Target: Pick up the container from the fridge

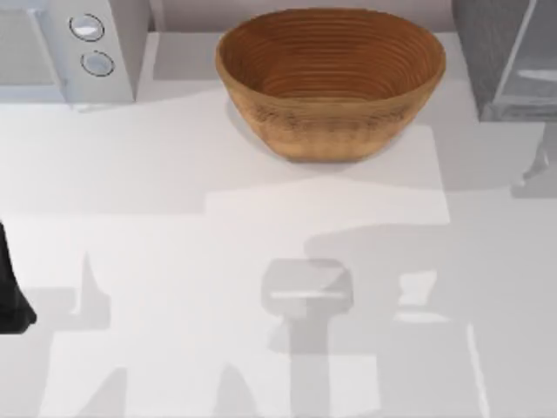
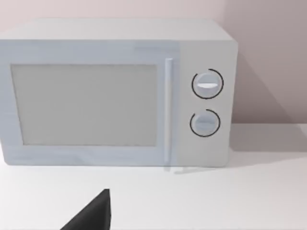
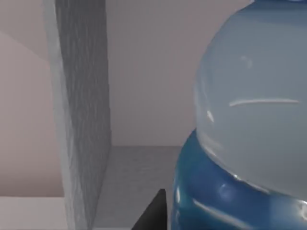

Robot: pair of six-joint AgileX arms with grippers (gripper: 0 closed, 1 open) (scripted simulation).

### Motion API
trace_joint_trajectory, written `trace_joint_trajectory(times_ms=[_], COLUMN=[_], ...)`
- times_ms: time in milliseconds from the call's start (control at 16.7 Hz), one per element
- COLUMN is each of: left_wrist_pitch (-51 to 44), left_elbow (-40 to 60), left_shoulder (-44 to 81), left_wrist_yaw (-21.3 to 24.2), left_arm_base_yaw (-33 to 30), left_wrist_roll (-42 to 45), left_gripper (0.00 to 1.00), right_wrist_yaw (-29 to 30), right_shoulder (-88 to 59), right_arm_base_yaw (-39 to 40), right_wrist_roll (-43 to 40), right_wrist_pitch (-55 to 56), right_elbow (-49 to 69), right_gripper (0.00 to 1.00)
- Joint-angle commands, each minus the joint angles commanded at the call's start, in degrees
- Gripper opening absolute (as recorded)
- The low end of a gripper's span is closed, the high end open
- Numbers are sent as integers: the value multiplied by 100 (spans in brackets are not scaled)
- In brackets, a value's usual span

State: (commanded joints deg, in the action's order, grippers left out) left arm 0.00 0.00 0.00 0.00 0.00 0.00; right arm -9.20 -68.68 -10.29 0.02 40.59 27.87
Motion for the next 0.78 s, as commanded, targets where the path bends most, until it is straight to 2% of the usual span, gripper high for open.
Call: trace_joint_trajectory(times_ms=[480,780], left_wrist_pitch=[0,0], left_elbow=[0,0], left_shoulder=[0,0], left_wrist_yaw=[0,0], left_arm_base_yaw=[0,0], left_wrist_roll=[0,0], left_gripper=[100,100], right_wrist_yaw=[532,841], right_shoulder=[4703,6498], right_arm_base_yaw=[592,939], right_wrist_roll=[28,8], right_wrist_pitch=[-2577,-3784], right_elbow=[-1764,-2600], right_gripper=[0,0])
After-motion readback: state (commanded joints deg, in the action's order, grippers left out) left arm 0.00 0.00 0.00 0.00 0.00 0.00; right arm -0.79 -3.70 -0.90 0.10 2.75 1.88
